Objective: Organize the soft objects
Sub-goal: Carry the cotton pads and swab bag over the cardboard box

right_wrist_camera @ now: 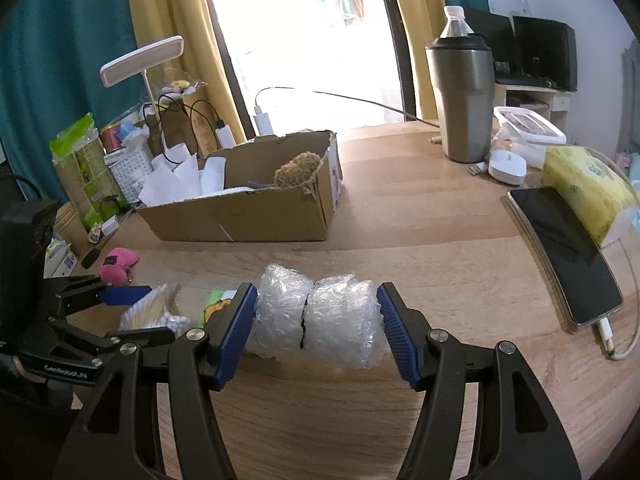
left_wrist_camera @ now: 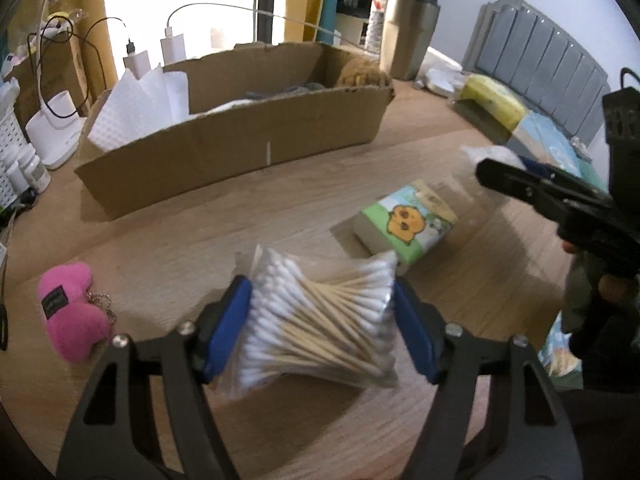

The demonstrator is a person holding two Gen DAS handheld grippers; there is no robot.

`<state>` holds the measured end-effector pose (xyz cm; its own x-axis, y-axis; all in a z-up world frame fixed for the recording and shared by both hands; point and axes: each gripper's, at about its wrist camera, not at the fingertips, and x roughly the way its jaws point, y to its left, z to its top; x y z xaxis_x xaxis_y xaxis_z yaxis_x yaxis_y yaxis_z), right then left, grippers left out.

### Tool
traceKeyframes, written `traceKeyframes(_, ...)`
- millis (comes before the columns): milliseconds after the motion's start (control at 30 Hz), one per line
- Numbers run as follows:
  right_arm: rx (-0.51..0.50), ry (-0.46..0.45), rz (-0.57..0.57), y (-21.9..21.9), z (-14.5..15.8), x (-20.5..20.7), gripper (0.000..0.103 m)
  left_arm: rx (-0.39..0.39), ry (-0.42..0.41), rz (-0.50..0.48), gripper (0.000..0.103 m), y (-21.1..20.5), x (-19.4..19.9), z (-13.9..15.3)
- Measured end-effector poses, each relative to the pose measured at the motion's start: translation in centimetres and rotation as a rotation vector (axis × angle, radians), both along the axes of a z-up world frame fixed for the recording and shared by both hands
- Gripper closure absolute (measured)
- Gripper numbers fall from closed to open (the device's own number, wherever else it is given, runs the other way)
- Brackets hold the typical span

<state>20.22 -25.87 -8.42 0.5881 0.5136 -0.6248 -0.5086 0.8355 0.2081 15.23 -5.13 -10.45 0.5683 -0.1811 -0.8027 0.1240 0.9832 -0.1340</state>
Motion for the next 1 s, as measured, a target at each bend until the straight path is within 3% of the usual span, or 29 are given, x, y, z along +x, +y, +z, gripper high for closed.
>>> traceKeyframes(400, -0.013, -0.050, 0.031, 3.4, 1.9, -0.5, 0.038, -0.089, -0.105, 0.055, 0.031, 3.7, -0.8, 2.3)
traceKeyframes(1000, -0.010, -0.120, 0.088, 8.3, 4.7, 0.5, 0.038, -0.087, -0.243, 0.154, 0.031, 6.9, 0.1, 5.8)
